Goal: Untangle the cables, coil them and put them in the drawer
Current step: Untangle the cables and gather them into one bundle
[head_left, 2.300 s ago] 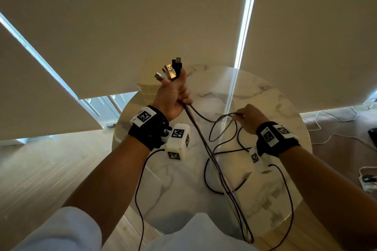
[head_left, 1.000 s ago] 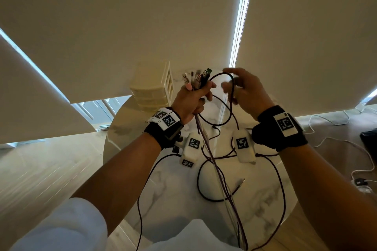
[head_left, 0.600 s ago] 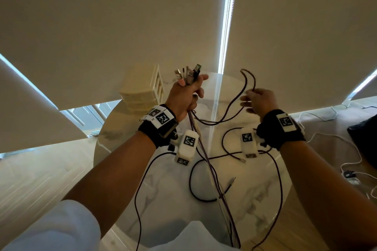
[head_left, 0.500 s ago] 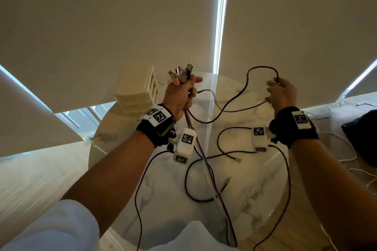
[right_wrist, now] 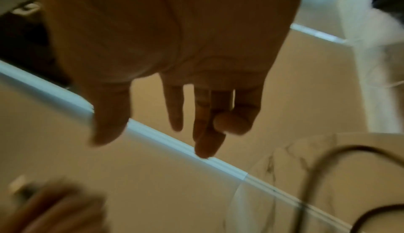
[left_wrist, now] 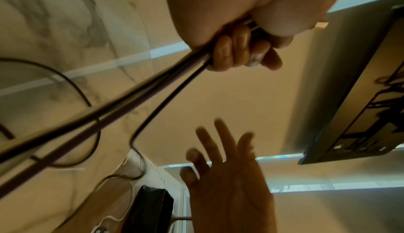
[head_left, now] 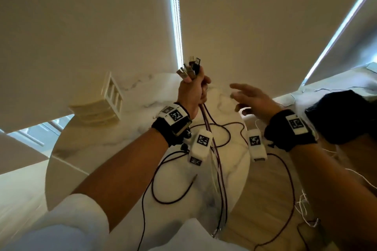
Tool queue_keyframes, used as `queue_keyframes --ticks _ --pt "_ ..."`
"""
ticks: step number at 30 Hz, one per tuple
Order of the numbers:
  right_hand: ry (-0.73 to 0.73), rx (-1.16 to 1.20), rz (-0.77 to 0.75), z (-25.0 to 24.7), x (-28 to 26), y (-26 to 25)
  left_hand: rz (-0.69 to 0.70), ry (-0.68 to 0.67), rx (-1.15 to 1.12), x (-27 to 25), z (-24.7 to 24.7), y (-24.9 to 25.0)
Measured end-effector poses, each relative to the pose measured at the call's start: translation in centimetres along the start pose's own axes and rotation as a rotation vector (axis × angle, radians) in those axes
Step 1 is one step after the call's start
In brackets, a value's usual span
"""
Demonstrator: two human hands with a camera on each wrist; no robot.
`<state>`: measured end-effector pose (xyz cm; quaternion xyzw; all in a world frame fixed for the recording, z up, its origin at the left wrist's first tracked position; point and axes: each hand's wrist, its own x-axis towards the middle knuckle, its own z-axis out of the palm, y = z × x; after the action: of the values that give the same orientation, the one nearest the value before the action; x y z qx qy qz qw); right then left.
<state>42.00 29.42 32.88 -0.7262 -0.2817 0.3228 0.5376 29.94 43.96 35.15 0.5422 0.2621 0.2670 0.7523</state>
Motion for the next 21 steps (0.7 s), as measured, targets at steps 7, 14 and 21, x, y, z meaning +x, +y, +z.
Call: queue_keyframes --ticks 7,14,21 --pt "-0.212 -0.52 0.116 3.2 -0.9 2.8 -0.05 -0.132 -0.066 -1.3 5.7 -1.2" --pt "-0.161 -0.645 0.353 -0.7 -1.0 9.7 -0.146 -0.332 -0.083 -2.3 5.6 -1.8" --pt "0.613 -0.622 0.255 -3.7 -1.9 12.4 -0.244 -0.386 -0.106 -3.0 5.8 -2.5"
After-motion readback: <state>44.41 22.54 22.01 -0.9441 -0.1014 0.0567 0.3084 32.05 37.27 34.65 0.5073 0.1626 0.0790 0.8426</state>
